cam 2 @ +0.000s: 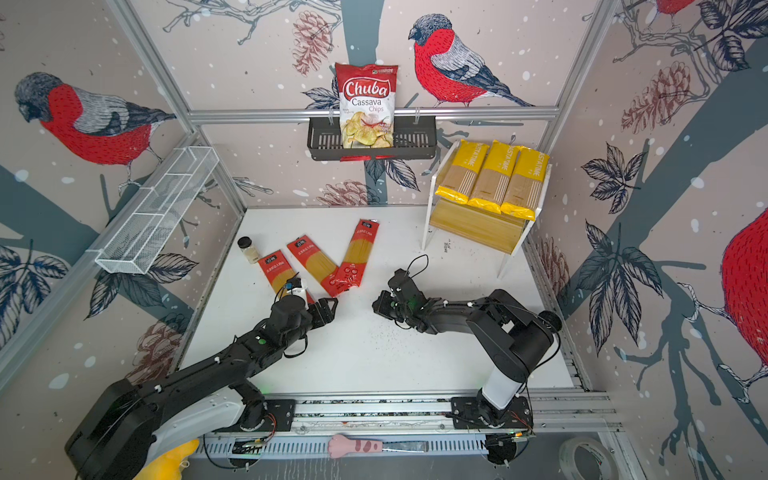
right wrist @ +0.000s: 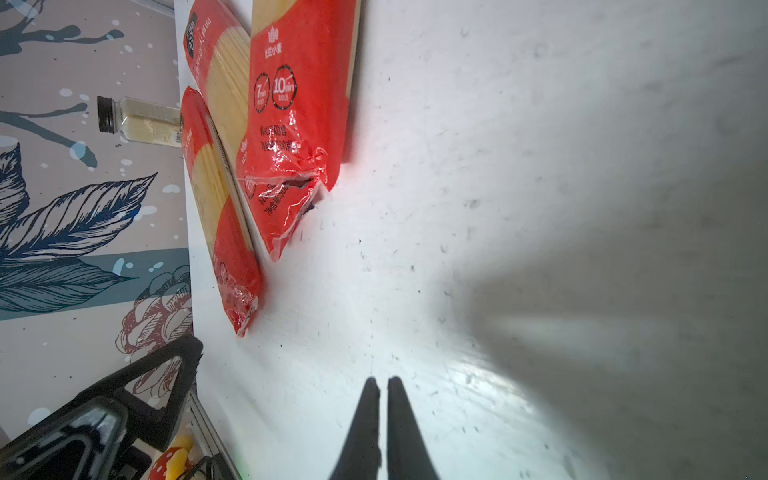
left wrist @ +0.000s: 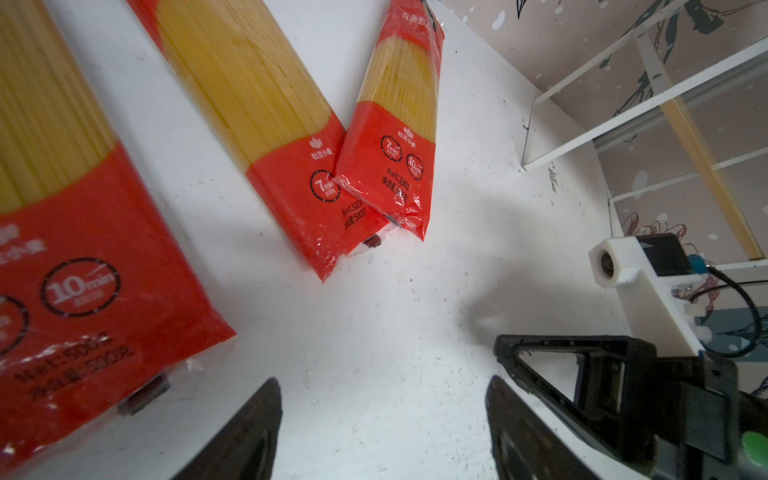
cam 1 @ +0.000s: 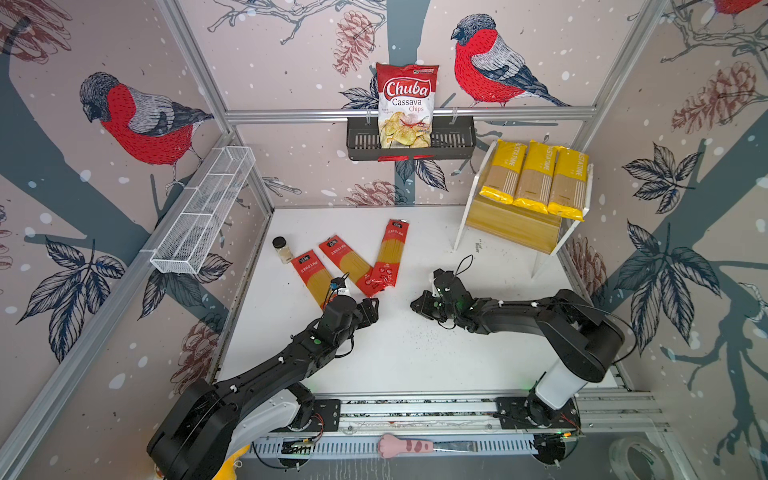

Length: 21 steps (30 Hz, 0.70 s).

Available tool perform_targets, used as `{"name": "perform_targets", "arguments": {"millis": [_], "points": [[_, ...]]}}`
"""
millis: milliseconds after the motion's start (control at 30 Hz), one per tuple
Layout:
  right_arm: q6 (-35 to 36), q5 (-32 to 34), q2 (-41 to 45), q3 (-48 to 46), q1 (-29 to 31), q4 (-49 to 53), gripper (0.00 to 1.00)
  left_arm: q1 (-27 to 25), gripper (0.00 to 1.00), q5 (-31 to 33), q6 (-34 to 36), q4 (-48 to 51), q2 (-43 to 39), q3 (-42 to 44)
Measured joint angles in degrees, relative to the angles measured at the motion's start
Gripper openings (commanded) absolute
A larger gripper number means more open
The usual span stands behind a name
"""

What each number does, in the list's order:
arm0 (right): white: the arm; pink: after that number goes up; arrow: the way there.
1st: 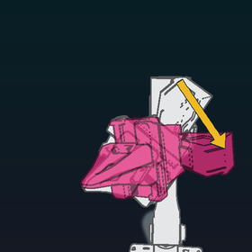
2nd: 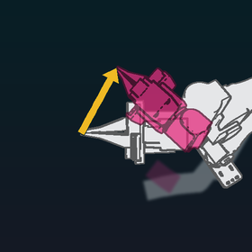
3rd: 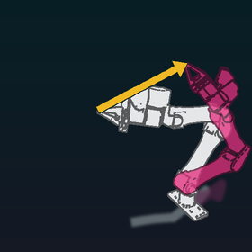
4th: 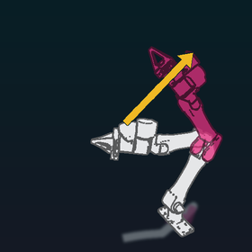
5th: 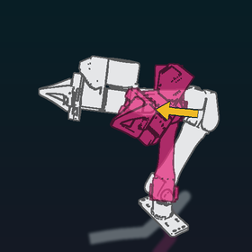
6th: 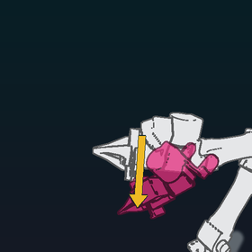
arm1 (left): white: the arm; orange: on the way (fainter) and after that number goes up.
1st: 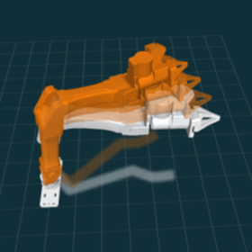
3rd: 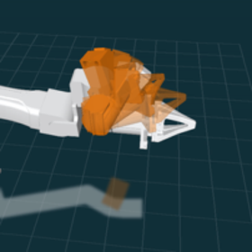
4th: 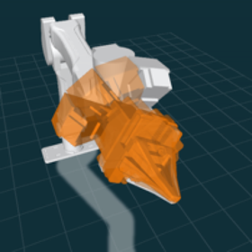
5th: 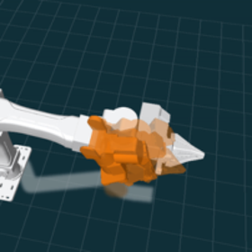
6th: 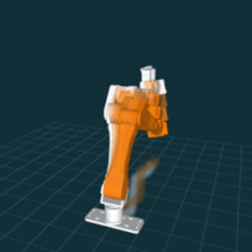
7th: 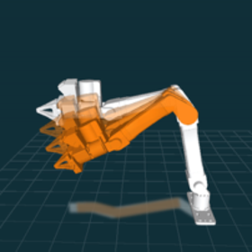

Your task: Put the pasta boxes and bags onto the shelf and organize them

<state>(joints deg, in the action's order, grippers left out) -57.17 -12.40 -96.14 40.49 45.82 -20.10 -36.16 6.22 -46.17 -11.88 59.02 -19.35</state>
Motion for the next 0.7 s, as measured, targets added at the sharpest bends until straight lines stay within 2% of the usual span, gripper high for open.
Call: {"name": "perform_targets", "arguments": {"millis": [167, 233, 533, 700], "points": [[-1.36, -0.07, -4.61, 3.69, -2.58, -1.11, 0.43, -0.79, 0.76, -0.17, 0.09, -0.94, 0.81, -0.17], [-1.51, -0.02, -6.91, 5.88, -3.54, -2.21, 0.46, -0.87, 0.76, -0.20, 0.09, -0.92, 0.24, -0.17], [-3.26, 0.04, -18.78, 19.10, -4.04, -3.43, 0.47, -1.14, 0.76, 0.00, 0.04, -0.83, -2.62, 1.57], [-4.57, 0.02, -23.54, 23.85, -4.33, -4.59, 0.40, -1.18, 0.76, 0.00, 0.00, -0.83, -2.62, 1.57]]}}
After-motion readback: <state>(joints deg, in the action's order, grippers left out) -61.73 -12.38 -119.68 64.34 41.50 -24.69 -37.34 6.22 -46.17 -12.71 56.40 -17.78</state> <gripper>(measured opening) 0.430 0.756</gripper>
